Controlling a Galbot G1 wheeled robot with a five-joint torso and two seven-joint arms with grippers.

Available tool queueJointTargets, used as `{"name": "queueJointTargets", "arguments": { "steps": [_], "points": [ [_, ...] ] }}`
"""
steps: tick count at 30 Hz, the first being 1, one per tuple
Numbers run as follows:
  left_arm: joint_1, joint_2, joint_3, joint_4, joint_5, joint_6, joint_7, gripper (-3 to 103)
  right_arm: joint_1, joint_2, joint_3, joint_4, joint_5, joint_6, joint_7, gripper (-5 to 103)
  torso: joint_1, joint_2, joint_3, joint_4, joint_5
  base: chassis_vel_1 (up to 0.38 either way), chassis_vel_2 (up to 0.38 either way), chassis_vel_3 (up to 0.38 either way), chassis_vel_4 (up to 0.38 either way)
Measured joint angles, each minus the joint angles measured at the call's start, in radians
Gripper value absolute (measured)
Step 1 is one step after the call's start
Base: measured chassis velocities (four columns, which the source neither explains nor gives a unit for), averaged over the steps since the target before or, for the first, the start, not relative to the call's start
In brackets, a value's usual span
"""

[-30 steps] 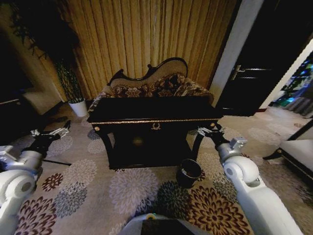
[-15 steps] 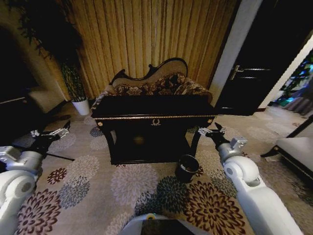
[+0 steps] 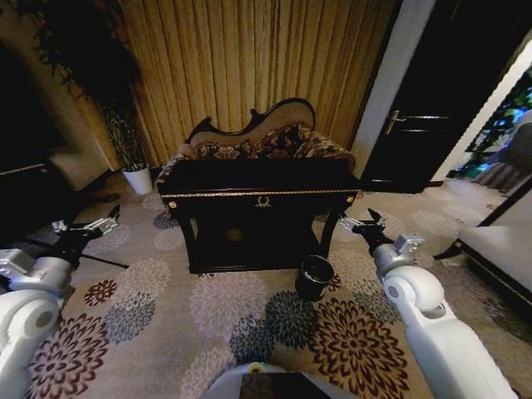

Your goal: Move to the front of the table and place the trash on the table into the trash bin.

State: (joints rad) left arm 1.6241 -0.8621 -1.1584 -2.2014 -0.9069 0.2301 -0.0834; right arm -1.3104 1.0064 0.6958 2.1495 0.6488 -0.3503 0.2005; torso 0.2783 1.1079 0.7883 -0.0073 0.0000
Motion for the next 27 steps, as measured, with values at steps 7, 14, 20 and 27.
{"name": "queueJointTargets", "arguments": {
  "steps": [7, 14, 20, 27],
  "points": [
    [0.007, 0.0, -0.004, 0.001, 0.0, -0.016, 0.011, 100, -0.005, 0.0, 0.005, 0.002, -0.005, 0.001, 0.0, 100, 0.0, 0.0, 0.0, 0.0001, 0.0, 0.09, -0.095, -0.096, 0.094],
    [0.012, -0.003, -0.007, 0.001, 0.0, -0.019, 0.017, 100, -0.007, 0.001, 0.006, 0.002, -0.012, 0.002, -0.001, 100, 0.0, 0.0, 0.0, 0.0001, -0.0001, 0.125, -0.119, -0.127, 0.127],
    [0.014, -0.005, -0.008, 0.002, 0.001, -0.02, 0.018, 100, -0.01, 0.001, 0.007, -0.002, -0.021, 0.016, -0.001, 100, 0.0, 0.0, 0.0, 0.0, 0.0, 0.12, -0.128, -0.13, 0.12],
    [0.014, -0.006, -0.008, 0.0, 0.001, -0.021, 0.019, 100, -0.012, 0.0, 0.008, -0.005, -0.022, 0.022, -0.002, 100, 0.0, 0.0, 0.0, 0.0001, -0.0001, 0.123, -0.106, -0.112, 0.121]
  ]
}}
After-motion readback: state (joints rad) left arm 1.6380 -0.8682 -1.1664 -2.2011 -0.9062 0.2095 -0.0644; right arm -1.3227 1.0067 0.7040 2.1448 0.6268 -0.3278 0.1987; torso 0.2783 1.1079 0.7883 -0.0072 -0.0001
